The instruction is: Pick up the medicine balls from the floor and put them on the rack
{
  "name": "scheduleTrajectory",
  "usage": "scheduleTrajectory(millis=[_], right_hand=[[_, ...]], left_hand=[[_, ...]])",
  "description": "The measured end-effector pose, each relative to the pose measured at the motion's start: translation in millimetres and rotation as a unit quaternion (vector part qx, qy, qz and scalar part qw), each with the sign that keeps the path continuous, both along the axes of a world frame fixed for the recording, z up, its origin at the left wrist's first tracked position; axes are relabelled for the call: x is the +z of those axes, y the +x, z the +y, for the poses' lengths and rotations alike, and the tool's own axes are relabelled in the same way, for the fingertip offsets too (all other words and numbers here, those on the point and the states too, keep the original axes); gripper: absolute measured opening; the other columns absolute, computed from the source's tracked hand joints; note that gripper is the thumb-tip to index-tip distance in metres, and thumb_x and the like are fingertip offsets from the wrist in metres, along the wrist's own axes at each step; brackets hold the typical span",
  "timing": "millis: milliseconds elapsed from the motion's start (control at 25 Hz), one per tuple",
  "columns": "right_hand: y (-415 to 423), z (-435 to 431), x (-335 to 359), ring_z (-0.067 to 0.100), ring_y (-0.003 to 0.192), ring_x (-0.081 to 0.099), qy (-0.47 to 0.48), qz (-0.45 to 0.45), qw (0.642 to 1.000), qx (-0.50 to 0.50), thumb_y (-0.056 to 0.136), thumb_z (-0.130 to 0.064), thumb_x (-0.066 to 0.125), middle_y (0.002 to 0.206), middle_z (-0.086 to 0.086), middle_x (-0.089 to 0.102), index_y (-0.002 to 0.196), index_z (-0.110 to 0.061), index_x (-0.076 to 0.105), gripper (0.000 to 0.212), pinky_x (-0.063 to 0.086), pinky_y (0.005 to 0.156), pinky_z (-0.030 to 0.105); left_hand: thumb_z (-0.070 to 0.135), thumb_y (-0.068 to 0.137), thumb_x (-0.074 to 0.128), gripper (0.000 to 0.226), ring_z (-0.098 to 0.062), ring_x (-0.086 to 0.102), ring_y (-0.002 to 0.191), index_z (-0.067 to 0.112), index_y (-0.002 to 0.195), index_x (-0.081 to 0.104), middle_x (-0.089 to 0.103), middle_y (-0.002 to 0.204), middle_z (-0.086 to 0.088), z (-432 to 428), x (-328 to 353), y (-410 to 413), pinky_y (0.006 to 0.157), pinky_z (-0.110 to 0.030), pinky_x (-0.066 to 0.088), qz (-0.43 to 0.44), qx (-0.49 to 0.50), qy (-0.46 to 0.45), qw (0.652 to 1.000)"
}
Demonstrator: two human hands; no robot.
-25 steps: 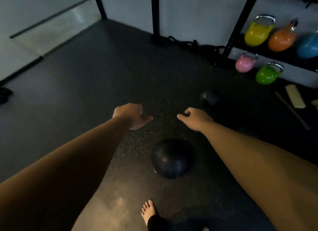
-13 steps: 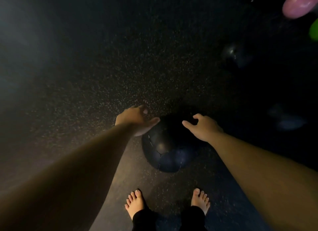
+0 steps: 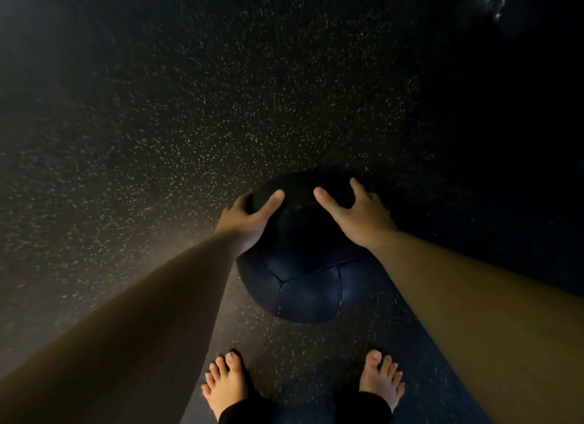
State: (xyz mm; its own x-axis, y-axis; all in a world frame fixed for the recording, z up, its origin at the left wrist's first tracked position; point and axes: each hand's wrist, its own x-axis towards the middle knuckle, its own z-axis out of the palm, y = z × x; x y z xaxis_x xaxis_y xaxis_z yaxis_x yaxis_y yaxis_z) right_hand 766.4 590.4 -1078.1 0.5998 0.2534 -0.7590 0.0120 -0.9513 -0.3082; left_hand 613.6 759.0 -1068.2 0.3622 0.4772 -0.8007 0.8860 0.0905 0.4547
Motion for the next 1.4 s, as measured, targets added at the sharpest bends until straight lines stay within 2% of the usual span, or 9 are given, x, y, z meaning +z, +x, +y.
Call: scheduleTrajectory(millis=[120,280,400,440,520,600,680,880,1400], right_hand=[[1.1,-0.5,-4.6,0.044,0.153,0.021,0.024,-0.008,1.0,-0.016,0.063,-0.104,0.038,0.171,0.01,0.016,0.164,-0.039,0.013,0.123,0.031,0.115,0.068],[0.9,-2.9,-9.0,0.042,0.152,0.025,0.042,-0.017,0.998,-0.044,0.053,-0.106,0.039,0.169,0.008,0.021,0.162,-0.042,0.02,0.128,0.036,0.112,0.067],[-2.9,-1.7,-6.5,0.042,0.15,0.025,0.041,-0.032,0.997,-0.049,0.051,-0.106,0.04,0.167,0.007,0.022,0.16,-0.043,0.023,0.127,0.036,0.11,0.069],[-5.5,-2.3,-2.9,0.041,0.15,0.026,0.046,-0.036,0.997,-0.051,0.051,-0.105,0.04,0.167,0.007,0.022,0.16,-0.044,0.024,0.127,0.037,0.11,0.069],[-11.1,-5.2,8.7,0.038,0.149,0.028,0.083,-0.038,0.994,-0.062,0.051,-0.103,0.044,0.166,0.004,0.023,0.159,-0.046,0.025,0.124,0.04,0.108,0.067],[-12.8,-3.0,28.5,0.034,0.149,0.03,0.134,-0.05,0.986,-0.081,0.056,-0.098,0.052,0.166,0.0,0.023,0.159,-0.048,0.026,0.117,0.044,0.105,0.062],[-7.2,9.1,58.7,0.031,0.149,0.029,0.181,-0.065,0.977,-0.095,0.065,-0.09,0.062,0.166,-0.002,0.023,0.159,-0.048,0.027,0.108,0.046,0.104,0.055],[51.9,56.1,225.3,0.03,0.15,0.031,0.285,-0.133,0.942,-0.119,0.075,-0.078,0.069,0.165,-0.002,0.027,0.159,-0.044,0.03,0.098,0.043,0.107,0.051],[162.4,59.2,865.2,0.028,0.144,0.042,0.495,-0.375,0.771,-0.141,0.075,-0.084,0.065,0.159,0.003,0.039,0.158,-0.04,0.037,0.098,0.035,0.109,0.035]], left_hand=[[0.107,0.045,0.05,0.133,-0.037,0.048,0.14,0.033,0.155,0.047,0.051,0.156,-0.009,7.1,-0.6,2.3,0.11,-0.05,0.036,-0.003,0.083,-0.056,0.995],[0.088,0.077,0.053,0.097,-0.036,0.055,0.126,0.019,0.146,0.052,0.059,0.14,-0.012,-5.0,-11.1,-18.9,0.102,-0.048,0.042,0.016,0.16,-0.136,0.977],[0.116,0.023,0.014,0.163,-0.029,0.046,0.133,0.023,0.156,0.033,0.05,0.147,-0.003,-46.4,-14.1,-60.4,0.111,-0.038,0.037,0.065,0.231,-0.259,0.936],[0.116,0.027,0.013,0.155,-0.021,0.041,0.137,0.033,0.158,0.02,0.043,0.149,0.01,-44.1,-17.9,-60.2,0.117,-0.026,0.029,0.039,0.283,-0.254,0.924],[0.085,0.083,0.051,0.097,-0.014,0.055,0.11,0.034,0.161,0.027,0.054,0.131,0.016,-28.8,0.8,-32.5,0.089,-0.02,0.045,-0.025,0.206,-0.127,0.97],[0.058,0.09,0.068,0.07,-0.008,0.059,0.087,0.027,0.15,0.049,0.064,0.114,0.007,16.6,32.6,9.7,0.068,-0.026,0.044,-0.026,0.225,-0.11,0.968],[0.063,0.082,0.075,0.08,-0.013,0.062,0.096,0.029,0.15,0.049,0.065,0.125,0.003,23.7,60.5,1.1,0.077,-0.028,0.046,-0.061,0.221,-0.064,0.971],[0.083,0.052,0.081,0.116,-0.019,0.062,0.113,0.039,0.153,0.045,0.059,0.135,0.004,77.4,228.6,52.8,0.096,-0.04,0.051,-0.181,0.197,-0.013,0.963],[0.087,0.046,0.082,0.106,-0.017,0.072,0.108,0.035,0.137,0.062,0.073,0.122,0.008,101.0,861.8,189.2,0.094,-0.036,0.058,-0.526,0.045,0.14,0.838]])
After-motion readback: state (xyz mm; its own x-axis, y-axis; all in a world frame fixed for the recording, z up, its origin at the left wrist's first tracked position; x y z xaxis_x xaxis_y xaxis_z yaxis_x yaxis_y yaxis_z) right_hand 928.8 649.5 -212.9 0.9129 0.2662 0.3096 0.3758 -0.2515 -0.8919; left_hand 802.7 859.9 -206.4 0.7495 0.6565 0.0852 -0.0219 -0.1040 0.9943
